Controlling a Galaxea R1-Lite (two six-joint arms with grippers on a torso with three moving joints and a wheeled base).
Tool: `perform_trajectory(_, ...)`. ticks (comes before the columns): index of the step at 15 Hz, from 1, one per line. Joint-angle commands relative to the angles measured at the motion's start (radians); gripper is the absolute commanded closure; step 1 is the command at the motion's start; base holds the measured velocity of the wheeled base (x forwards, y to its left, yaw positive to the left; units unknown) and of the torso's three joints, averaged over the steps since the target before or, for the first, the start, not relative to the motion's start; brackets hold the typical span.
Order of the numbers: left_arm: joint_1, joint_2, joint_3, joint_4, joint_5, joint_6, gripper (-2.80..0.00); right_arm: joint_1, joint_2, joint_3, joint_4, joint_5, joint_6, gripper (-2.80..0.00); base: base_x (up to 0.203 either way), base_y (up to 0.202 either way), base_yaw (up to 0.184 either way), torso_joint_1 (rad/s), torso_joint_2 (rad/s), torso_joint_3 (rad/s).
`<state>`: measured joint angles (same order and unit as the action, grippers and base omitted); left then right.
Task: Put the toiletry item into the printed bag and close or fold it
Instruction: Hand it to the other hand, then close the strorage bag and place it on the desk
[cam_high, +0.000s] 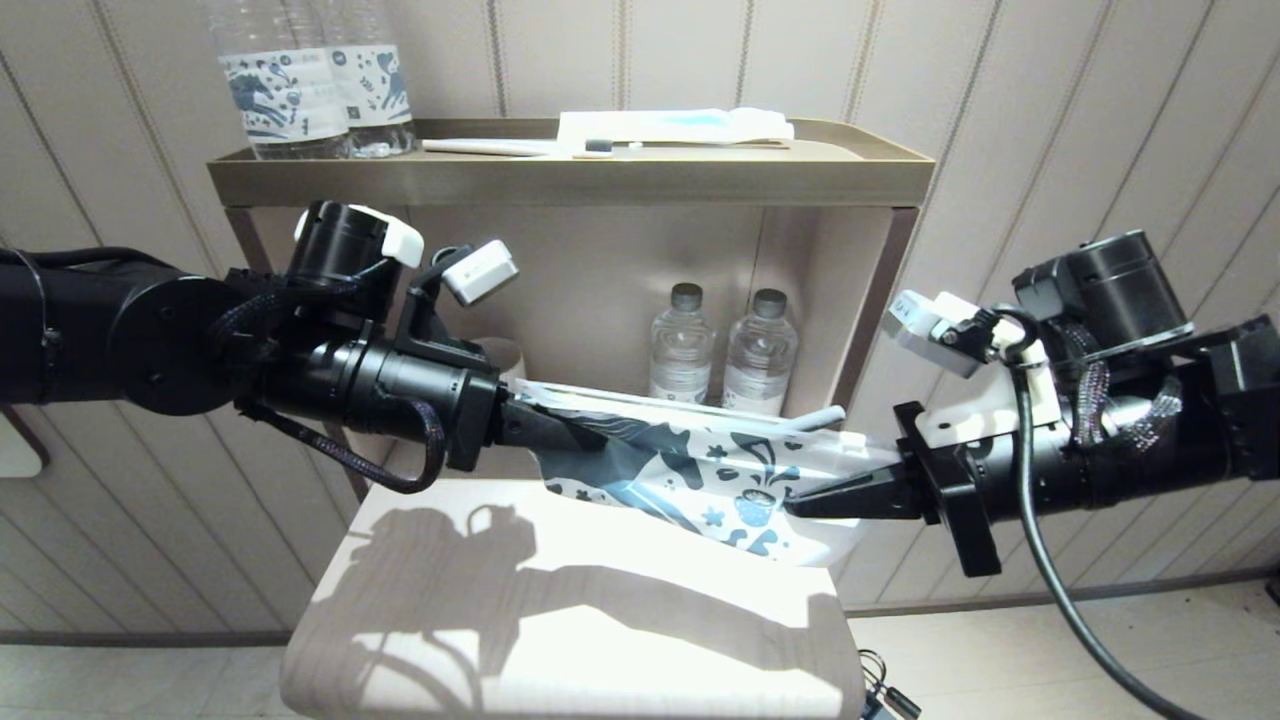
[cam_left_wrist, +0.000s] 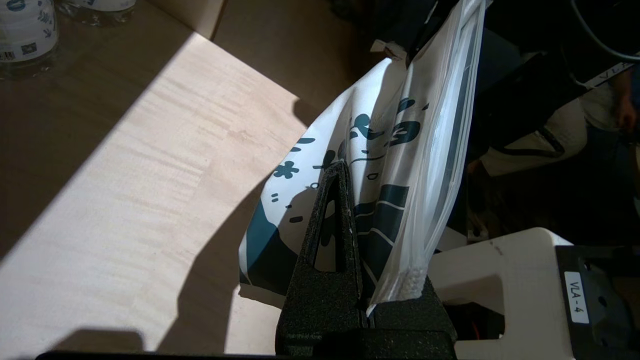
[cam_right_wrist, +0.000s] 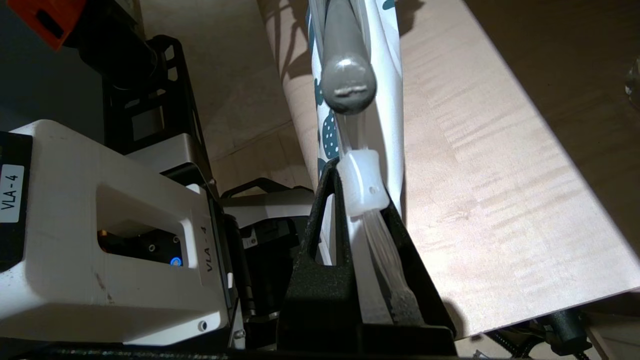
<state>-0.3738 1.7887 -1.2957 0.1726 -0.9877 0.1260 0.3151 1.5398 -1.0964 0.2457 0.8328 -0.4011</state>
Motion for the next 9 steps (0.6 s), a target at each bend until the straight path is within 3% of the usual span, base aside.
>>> perform_trajectory(1,0.0,-0.003,0.009,0.002,-0.003,0.0,0.0,0.001,0.0,0.0,0.004,0.003,-0.002,0.0,0.0,0.0,0.0,0.0,0.0,0.0)
perform_trajectory(2,0.0,-0.004,0.016,0.002,-0.003,0.01,-2.8,0.001,0.002,-0.002,0.004,0.003,-0.002,0.0,0.0,0.0,0.0,0.0,0.0,0.0)
perform_trajectory(9,0.0,-0.018,0.01,0.004,-0.006,0.033,-2.8,0.002,0.009,0.001,0.003,0.002,-0.002,0.0,0.0,0.0,0.0,0.0,0.0,0.0)
